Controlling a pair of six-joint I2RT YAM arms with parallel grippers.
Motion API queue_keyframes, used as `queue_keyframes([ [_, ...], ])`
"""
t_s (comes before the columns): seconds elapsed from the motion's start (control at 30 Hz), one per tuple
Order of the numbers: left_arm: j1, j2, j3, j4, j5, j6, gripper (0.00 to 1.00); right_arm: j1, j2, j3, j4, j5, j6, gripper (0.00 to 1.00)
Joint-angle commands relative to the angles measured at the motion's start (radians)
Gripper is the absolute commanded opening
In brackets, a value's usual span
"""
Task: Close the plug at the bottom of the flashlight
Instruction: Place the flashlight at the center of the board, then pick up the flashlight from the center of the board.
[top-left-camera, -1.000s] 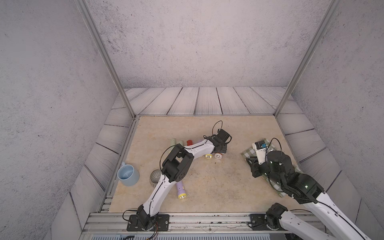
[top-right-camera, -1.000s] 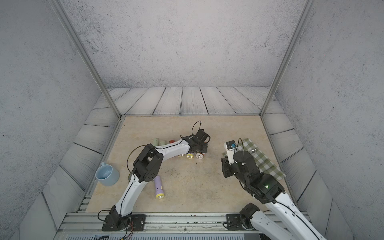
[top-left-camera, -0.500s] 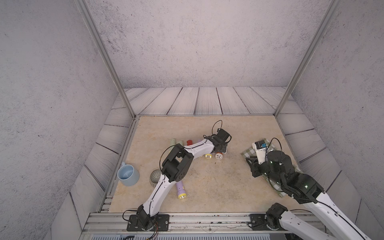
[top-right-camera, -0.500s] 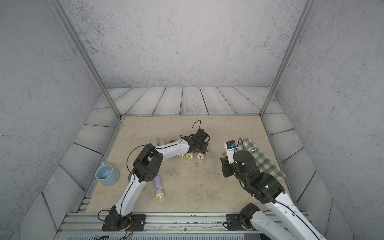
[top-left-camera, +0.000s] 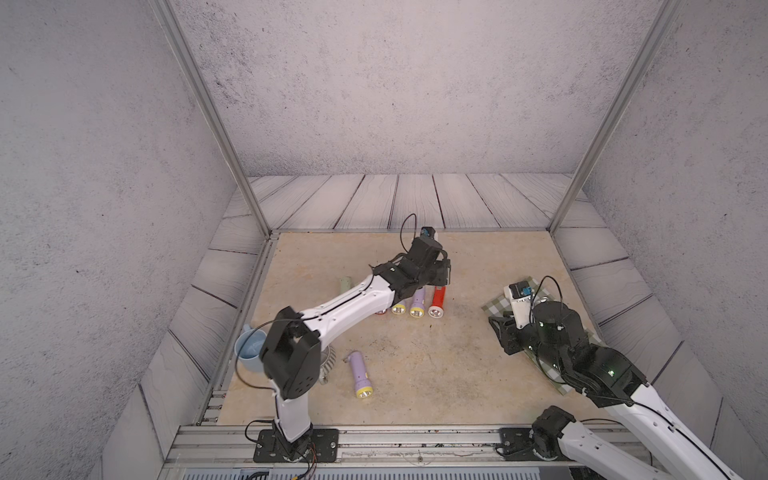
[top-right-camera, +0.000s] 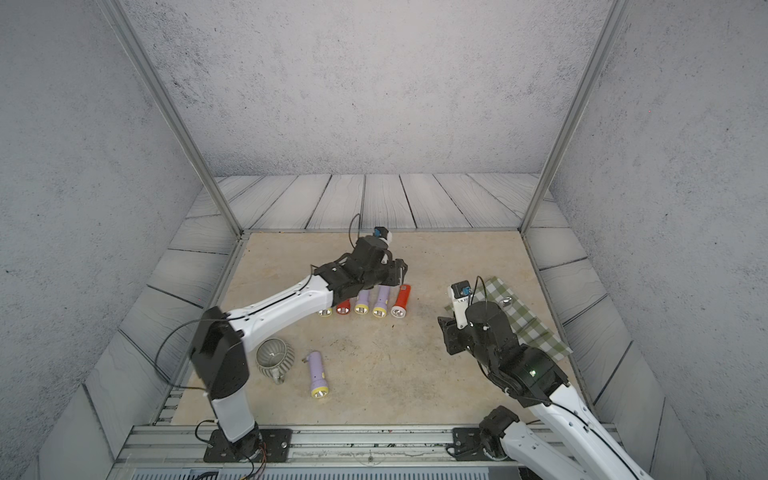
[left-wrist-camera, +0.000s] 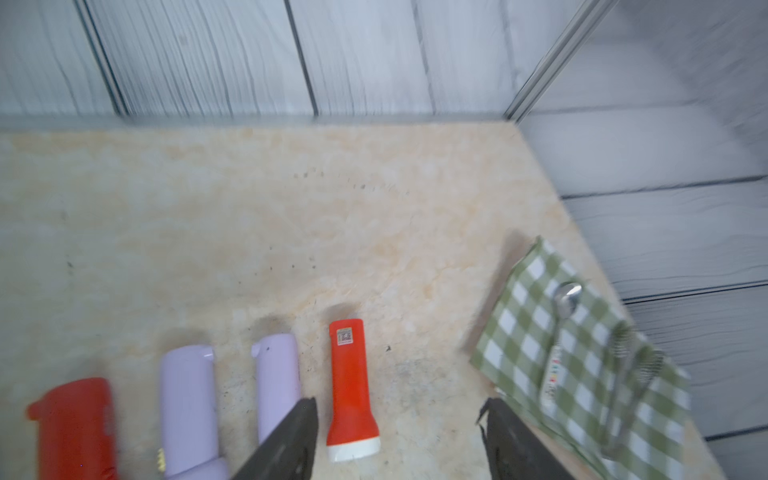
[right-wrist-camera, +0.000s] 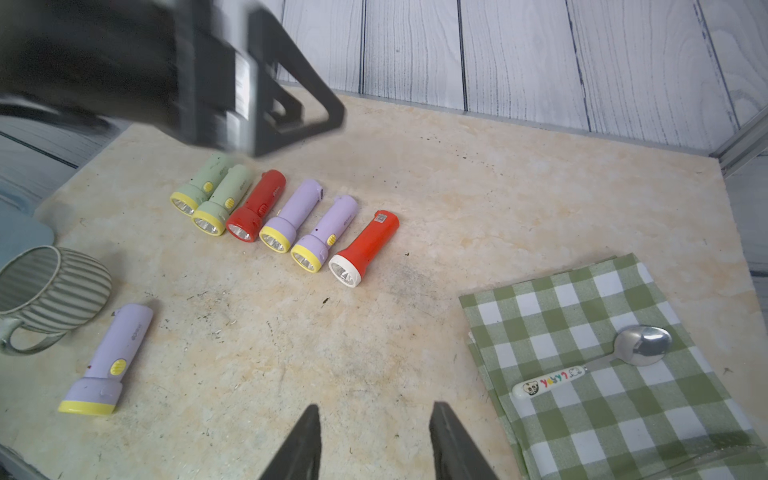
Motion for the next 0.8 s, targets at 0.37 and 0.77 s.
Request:
queue_keyframes([
  [0.37, -0.002, -0.604, -0.556, -0.255, -0.158, -0.043, 0.66, -0.001, 0.135, -0.004, 0.087, -0.150, 0.107, 0.56],
  [0.77, -0.083, -0.573, -0.651, -0.513, -0.258, -0.242, 0.62, -0.001, 0.222, -0.020, 0.162, -0.184, 0.102, 0.56],
])
